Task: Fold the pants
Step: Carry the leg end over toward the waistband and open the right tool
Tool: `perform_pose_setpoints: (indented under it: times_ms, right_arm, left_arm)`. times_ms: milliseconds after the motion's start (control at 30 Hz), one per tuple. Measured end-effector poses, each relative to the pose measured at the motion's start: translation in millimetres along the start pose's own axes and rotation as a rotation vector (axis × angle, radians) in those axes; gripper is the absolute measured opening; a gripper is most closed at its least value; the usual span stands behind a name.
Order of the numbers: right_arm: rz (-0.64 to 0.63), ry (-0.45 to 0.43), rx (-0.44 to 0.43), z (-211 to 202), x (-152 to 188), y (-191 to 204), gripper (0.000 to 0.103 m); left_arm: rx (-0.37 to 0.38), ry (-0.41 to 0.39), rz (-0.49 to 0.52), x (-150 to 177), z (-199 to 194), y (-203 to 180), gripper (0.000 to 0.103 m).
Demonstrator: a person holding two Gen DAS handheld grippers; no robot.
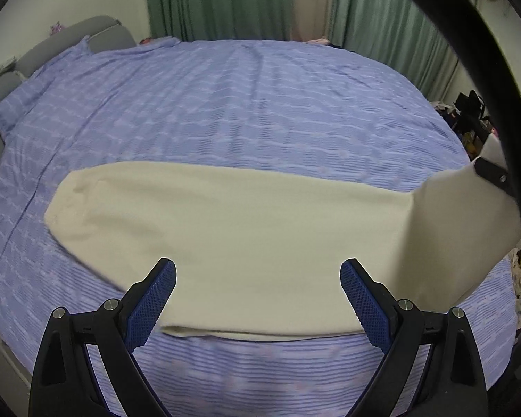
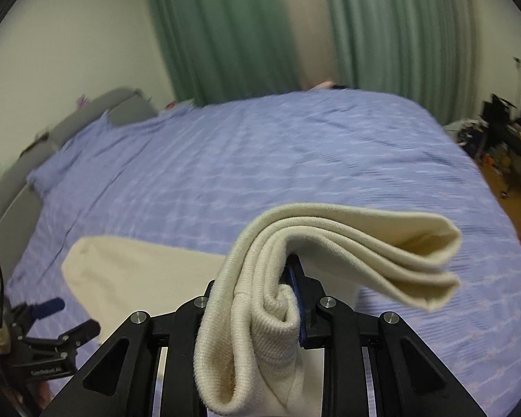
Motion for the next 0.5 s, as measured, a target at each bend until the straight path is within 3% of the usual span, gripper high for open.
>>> perform_pose_setpoints:
  times_ms: [267,500]
  right_arm:
    - [-0.102,0.202,-0.047,91.9,43.2,115.2,0.027]
    - [-0.230,0.362,-0.053,153.4,97.6,195.6,0.027]
  left_arm:
    - [-0.001,0.073,-0.026,15.8,28.9,97.9,0.097]
    - [-0.027,0.126,-0.057,28.6,55.0,154.3,0.097]
Point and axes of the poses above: each gripper's, at about its wrist camera, not at the fingertips, and z roughly the way its jaws point, y to its left, x to its underside, the point moved 3 cm from there along z, roughly the way its jaws point, and after that the axes turned 1 degree about z, right-handed, at the moved point
